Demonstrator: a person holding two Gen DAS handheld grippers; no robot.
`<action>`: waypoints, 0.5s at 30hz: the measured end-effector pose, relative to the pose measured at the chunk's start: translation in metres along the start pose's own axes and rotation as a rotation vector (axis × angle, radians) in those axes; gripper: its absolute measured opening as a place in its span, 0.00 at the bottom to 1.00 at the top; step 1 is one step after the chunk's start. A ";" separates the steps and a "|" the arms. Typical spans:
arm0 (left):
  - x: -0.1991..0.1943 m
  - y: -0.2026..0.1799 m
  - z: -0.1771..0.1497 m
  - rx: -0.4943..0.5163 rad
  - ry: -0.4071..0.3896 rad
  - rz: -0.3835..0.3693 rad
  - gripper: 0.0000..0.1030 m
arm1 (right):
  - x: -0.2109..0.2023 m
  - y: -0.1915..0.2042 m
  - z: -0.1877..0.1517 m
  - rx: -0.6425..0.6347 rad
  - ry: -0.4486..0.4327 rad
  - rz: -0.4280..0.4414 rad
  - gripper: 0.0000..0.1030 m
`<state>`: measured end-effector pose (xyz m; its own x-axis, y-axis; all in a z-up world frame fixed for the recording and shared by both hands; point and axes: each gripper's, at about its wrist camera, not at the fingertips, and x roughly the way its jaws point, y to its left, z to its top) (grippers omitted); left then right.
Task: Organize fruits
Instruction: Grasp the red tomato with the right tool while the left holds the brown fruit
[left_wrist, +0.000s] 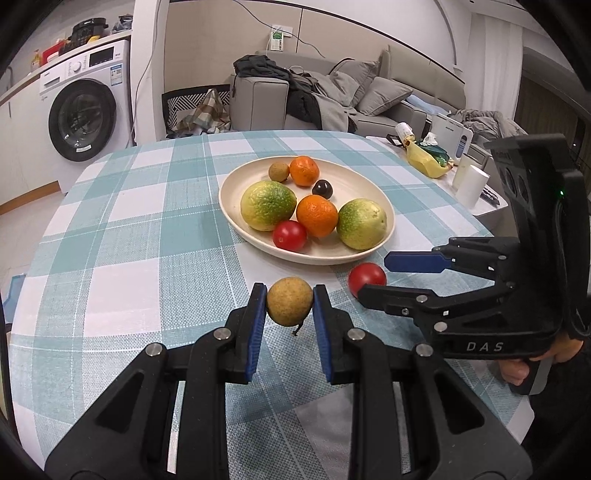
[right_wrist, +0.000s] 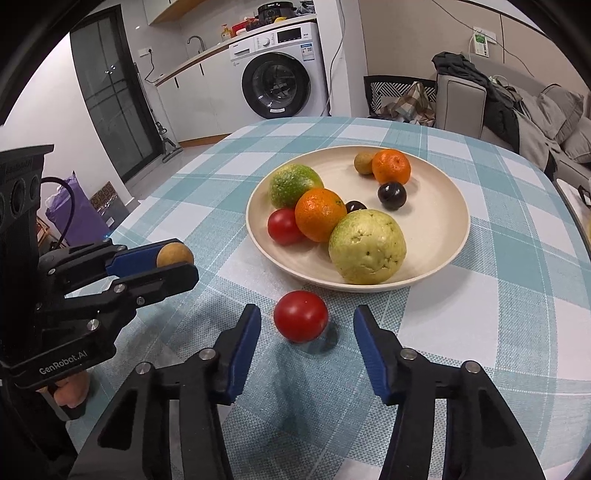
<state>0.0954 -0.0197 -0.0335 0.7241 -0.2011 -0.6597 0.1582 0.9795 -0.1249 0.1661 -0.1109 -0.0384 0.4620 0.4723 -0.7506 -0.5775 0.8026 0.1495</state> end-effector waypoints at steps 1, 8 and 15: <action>0.000 0.000 0.000 0.000 0.000 0.004 0.22 | 0.000 0.000 0.000 -0.003 0.003 0.000 0.50; 0.001 -0.002 0.000 0.001 -0.008 0.014 0.22 | 0.004 0.002 -0.002 -0.009 0.012 -0.007 0.40; 0.002 -0.001 -0.001 -0.002 -0.008 0.021 0.22 | 0.008 0.004 -0.002 -0.019 0.016 -0.012 0.33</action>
<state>0.0957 -0.0213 -0.0349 0.7325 -0.1804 -0.6564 0.1413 0.9835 -0.1126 0.1666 -0.1043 -0.0451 0.4582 0.4570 -0.7624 -0.5846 0.8010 0.1288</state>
